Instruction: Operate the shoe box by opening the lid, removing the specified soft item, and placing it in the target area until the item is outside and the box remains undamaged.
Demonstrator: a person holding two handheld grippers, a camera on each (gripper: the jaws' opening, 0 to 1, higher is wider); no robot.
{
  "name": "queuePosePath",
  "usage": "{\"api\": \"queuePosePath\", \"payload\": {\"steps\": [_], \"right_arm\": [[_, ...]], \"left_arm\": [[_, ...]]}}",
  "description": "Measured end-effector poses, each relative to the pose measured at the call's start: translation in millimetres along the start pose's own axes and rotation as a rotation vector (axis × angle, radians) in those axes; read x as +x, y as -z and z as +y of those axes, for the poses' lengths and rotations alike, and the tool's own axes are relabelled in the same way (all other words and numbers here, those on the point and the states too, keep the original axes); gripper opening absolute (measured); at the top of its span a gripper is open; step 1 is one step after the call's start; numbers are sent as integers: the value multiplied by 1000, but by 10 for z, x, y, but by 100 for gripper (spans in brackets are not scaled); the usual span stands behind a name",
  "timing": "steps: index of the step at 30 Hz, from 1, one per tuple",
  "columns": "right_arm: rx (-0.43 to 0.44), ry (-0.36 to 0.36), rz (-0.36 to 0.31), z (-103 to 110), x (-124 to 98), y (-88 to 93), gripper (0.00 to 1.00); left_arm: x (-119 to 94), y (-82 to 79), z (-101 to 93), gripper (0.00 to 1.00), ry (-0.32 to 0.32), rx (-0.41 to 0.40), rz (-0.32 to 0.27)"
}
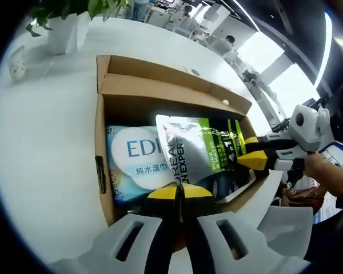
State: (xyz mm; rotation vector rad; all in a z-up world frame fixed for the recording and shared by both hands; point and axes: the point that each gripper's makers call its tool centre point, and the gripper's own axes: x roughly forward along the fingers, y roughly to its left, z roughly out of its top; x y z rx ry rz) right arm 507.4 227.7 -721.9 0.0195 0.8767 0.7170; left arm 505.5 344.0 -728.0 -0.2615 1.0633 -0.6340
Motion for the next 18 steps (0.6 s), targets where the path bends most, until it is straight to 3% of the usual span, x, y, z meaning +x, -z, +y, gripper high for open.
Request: {"api": "queuePosePath", "payload": {"steps": [18], "right_arm": [[39,12,-46,-47,-181,-134,2]], "left_arm": [[-46,-74,-145,0,10,27,-7]]}}
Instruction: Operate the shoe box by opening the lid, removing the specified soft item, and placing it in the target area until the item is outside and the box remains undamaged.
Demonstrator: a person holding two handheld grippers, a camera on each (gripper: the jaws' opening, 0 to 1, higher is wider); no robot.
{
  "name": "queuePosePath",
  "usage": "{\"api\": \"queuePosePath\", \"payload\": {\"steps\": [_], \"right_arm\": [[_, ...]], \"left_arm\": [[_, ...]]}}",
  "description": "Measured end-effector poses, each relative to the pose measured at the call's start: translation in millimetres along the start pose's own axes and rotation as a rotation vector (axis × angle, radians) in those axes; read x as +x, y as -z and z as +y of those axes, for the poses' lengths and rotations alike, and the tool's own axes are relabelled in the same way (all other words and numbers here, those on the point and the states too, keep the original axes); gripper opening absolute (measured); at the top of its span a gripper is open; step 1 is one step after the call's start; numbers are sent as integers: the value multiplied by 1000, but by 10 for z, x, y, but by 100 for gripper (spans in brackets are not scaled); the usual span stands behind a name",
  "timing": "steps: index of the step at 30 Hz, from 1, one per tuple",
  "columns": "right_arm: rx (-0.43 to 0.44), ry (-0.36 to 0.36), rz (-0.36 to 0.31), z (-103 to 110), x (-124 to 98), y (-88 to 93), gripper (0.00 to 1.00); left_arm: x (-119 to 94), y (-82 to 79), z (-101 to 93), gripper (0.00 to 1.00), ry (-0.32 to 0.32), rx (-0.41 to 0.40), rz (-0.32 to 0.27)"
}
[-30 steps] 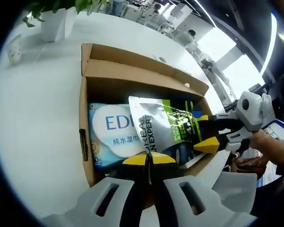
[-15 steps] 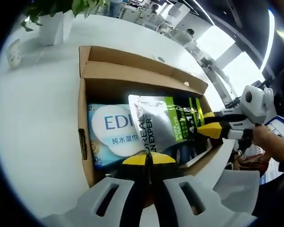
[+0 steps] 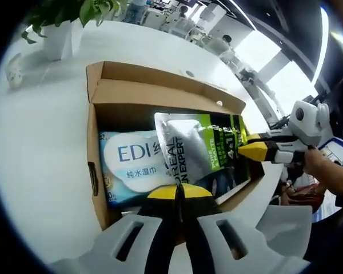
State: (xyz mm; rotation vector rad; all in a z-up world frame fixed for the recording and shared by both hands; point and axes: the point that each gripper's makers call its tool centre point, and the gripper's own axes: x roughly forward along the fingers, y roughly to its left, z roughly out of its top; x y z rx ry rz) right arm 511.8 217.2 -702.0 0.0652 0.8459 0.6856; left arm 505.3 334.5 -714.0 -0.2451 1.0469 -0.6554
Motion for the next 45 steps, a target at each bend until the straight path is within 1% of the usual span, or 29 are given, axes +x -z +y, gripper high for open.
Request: {"api": "queuePosePath", "payload": {"steps": [9,15,24,36,39,45], "right_arm": [[-3,10,-11,-25,-121,-49,0],[-24,22,-4,-54,-215,-60,0],[-35,23,-7,-83,-343,-62,0],[-25,28,-38,-122,-534,-149,0],[-39,32,-37,-130,-597,-146,0],[-36,41,-37,-176,-715,-109,0]], "left_arm": [[-32,-62,-113,0,2,21,2],[-55,-102,-207,0,2,40,0],[-79,-112,-336,0,8,48,-6],[-128,-212,-509,0,11,59,-26],[-130,-208,-573,0,12,68,-25],[-118,-194,-718,0,18,85,-25]]}}
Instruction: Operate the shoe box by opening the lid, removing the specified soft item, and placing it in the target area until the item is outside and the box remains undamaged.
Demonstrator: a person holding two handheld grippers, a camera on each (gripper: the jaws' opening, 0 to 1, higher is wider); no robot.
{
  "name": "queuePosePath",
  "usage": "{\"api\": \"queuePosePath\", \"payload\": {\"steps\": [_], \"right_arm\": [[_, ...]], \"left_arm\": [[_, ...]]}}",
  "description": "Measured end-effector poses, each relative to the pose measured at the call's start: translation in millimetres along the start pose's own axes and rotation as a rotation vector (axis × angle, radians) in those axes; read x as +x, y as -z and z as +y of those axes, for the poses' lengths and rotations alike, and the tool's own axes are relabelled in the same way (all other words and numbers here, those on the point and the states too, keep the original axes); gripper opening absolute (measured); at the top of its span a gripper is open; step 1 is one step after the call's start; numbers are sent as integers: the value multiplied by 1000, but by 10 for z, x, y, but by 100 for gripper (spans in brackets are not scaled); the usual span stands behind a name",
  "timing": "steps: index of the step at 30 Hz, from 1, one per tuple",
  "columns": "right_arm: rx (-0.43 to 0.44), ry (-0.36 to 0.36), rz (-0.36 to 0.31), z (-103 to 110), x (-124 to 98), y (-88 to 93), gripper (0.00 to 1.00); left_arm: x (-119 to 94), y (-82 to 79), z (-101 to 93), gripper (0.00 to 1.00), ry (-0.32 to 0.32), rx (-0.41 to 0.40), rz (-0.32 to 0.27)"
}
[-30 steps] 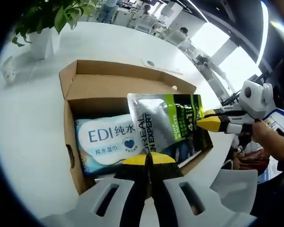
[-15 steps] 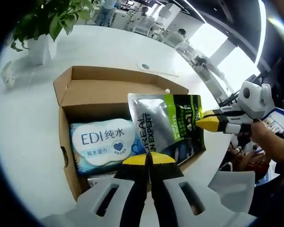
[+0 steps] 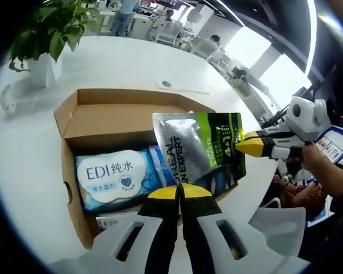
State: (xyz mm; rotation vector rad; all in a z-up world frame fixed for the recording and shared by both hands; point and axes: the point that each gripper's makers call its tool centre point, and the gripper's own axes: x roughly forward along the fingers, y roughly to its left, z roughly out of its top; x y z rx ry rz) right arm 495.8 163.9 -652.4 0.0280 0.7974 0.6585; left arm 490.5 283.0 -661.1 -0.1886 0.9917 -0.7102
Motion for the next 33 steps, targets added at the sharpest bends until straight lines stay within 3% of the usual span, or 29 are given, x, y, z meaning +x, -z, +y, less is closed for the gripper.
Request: {"api": "queuePosePath", "payload": {"steps": [33], "right_arm": [[52,87,18,-536,-610,437,0]], "left_arm": [[480,30,-684,0,26,62,51]]}}
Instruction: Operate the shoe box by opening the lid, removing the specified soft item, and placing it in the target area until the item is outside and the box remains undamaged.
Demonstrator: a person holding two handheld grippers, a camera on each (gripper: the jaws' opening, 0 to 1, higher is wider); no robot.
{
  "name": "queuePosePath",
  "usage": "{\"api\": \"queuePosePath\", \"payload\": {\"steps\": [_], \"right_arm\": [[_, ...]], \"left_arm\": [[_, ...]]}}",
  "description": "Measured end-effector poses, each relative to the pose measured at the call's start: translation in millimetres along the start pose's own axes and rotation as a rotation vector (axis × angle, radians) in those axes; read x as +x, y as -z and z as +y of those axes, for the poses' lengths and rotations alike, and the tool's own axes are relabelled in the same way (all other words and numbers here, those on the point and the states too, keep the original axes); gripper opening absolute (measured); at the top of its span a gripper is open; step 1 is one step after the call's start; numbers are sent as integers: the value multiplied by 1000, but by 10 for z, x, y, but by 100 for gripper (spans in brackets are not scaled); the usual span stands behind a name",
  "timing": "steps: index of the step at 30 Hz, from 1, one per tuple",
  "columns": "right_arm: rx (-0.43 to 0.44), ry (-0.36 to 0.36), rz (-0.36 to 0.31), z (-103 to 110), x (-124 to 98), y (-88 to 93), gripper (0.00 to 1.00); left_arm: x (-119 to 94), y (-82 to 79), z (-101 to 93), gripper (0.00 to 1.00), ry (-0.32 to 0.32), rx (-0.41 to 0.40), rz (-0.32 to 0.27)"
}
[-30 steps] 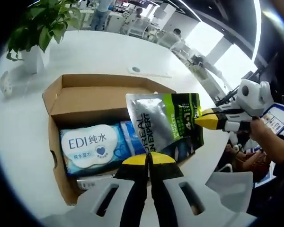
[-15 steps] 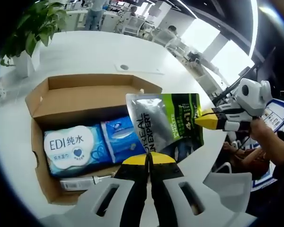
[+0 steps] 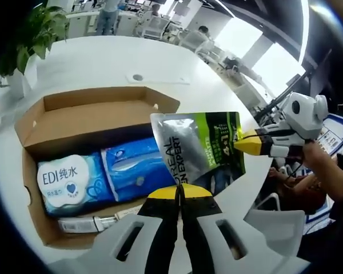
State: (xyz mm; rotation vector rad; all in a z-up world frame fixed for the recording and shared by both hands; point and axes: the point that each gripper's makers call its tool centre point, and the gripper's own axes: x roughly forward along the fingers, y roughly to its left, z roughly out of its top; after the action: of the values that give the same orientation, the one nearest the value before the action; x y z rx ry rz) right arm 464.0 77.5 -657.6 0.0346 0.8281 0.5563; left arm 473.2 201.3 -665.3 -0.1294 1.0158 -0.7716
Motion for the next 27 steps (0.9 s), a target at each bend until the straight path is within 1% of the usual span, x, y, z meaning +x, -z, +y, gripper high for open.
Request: {"api": "queuePosePath", "payload": {"steps": [4,10,16,23,27], "right_arm": [[-18,22,8,-83,-39,33,0],[-13,34,14,-200,-95,87,0],[-9,53,13,-306,-146,116,0],[5,70,11,-439,-203,155,0],[12,79,10,-516,-219,164,0]], "left_arm": [[49,-4,-79,0,8,0,1],[122,-21,-190,0,23,7,-3],[207,-48,-291,0,22,37,-7],[284,-66,-412,0,43,56,-17],[330,-106,-469,0,48,98,-40]]}}
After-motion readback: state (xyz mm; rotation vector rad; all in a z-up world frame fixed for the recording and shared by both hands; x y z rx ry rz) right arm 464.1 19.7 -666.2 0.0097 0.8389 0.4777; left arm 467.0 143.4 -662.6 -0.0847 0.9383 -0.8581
